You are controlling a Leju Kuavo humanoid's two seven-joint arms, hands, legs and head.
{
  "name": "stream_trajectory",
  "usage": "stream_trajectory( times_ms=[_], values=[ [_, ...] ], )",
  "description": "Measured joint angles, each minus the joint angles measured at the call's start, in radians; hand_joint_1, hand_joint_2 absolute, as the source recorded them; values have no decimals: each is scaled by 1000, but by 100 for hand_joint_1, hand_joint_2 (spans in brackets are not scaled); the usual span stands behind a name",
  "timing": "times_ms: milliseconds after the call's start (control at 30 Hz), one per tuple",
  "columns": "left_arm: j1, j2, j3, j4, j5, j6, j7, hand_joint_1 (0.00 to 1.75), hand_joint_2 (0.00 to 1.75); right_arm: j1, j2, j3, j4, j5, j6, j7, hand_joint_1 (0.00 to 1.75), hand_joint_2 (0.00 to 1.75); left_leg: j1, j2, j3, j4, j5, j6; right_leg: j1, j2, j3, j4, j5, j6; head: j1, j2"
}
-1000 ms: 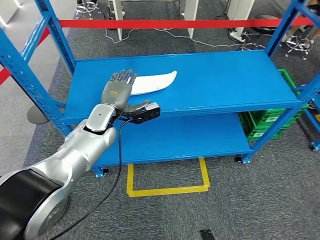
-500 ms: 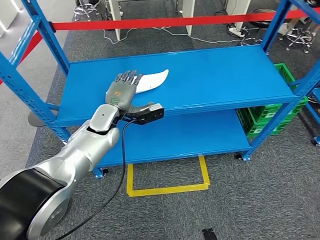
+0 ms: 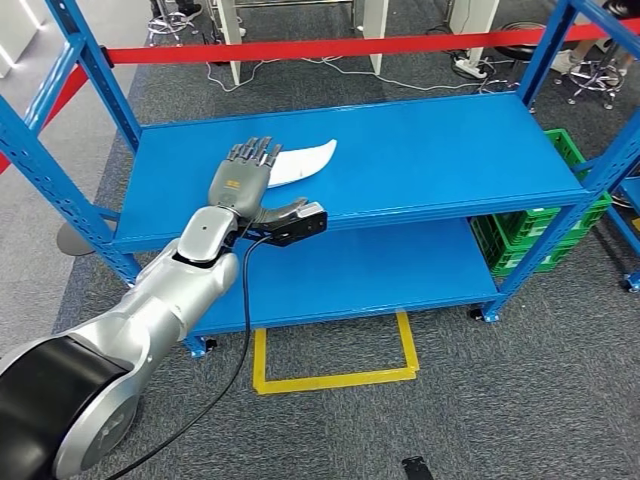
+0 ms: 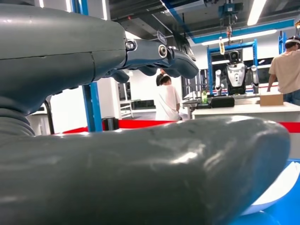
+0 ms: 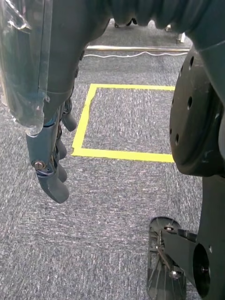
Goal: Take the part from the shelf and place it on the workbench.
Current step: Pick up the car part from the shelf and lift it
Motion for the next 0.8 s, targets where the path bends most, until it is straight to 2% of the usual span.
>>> stream_trajectory(
  times_ms=[133,267,333,400,467,533,800],
  values=[
    [0,0,0,0,-2,-1,0,0,0,-1,0,0,0,-1,-1,0,0,175,-1,0,-1,0,1,1,-1,0,0,-3,2,3,0,0],
    [0,0,0,0,-3,-2,0,0,175,-5,0,0,0,-1,-1,0,0,175,-2,0,-2,0,1,2,-2,0,0,-5,3,4,0,0],
    [0,0,0,0,-4,-5,0,0,175,-6,0,0,0,-2,-1,0,0,175,-2,0,-2,0,1,2,-2,0,0,-5,3,4,0,0],
    [0,0,0,0,-7,-12,3,0,87,-6,0,0,0,-2,-1,0,0,175,-2,0,-2,0,1,2,-2,0,0,-5,3,4,0,0],
    [0,0,-1,0,-18,-19,18,0,87,-6,0,0,0,-2,-1,0,0,175,-2,0,-2,0,1,3,-2,0,0,-5,3,4,0,0],
    [0,1,-2,0,-35,-24,46,0,175,-6,0,0,0,-2,-1,0,0,175,-2,0,-2,0,1,3,-2,0,0,-5,3,4,0,0],
    [-1,8,-9,2,-70,-71,90,0,175,-6,0,0,0,-1,-1,0,0,175,-2,0,-2,0,1,3,-2,0,0,-5,3,4,0,0]
  ],
)
